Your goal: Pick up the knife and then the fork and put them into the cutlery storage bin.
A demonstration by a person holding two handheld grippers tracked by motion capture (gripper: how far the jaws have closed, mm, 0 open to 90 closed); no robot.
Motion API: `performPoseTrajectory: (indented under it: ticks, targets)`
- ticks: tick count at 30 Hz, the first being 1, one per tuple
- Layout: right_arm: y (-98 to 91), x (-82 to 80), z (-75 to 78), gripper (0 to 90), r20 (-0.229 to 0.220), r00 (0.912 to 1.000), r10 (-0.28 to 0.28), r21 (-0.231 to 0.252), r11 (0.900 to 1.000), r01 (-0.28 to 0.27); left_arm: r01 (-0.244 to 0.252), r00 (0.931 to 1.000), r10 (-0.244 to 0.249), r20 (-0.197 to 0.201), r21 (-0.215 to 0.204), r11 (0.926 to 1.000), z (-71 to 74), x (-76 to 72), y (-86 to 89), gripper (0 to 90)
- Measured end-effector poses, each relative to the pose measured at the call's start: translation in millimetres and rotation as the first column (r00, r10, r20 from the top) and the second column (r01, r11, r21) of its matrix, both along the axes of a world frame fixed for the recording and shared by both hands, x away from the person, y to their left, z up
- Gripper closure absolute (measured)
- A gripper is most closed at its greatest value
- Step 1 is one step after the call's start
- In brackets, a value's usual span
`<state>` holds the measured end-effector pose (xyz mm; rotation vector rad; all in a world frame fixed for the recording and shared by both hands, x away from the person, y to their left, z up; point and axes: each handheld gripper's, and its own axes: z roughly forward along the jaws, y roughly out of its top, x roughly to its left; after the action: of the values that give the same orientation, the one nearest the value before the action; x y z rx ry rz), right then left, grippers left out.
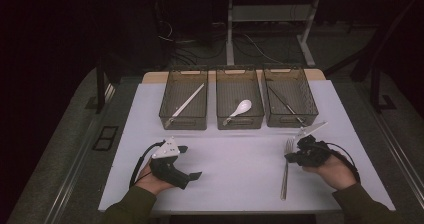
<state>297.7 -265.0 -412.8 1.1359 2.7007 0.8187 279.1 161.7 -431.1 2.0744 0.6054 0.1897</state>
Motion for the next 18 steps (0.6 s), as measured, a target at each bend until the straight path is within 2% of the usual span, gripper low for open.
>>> performPoseTrajectory:
  ticks: [5, 9, 14, 18]
  targets:
    - [18.6, -12.7, -6.3, 89.6, -0.017, 0.9974, 0.07, -0.015, 0.9974, -0.07, 0.0, 1.0, 0.0, 0.001, -0.003, 1.0, 0.3, -0.1, 0.6, 0.0]
    - [25.8, -20.6, -12.0, 89.6, -0.033, 0.9943, 0.101, -0.038, 0.994, -0.102, 0.003, 1.0, -0.003, 0.004, 0.002, 1.0, 0.3, 0.1, 0.4, 0.0]
    - [27.3, -26.7, -15.7, 89.7, -0.045, 0.9934, 0.106, -0.064, 0.992, -0.109, -0.001, 1.0, 0.001, 0.001, -0.004, 1.0, 0.3, -0.3, 0.4, 0.0]
    - [26.8, -29.7, -15.8, 89.7, -0.042, 0.9932, 0.109, -0.063, 0.9918, -0.111, 0.002, 1.0, -0.002, 0.0, 0.003, 1.0, 0.3, -0.3, 0.3, 0.0]
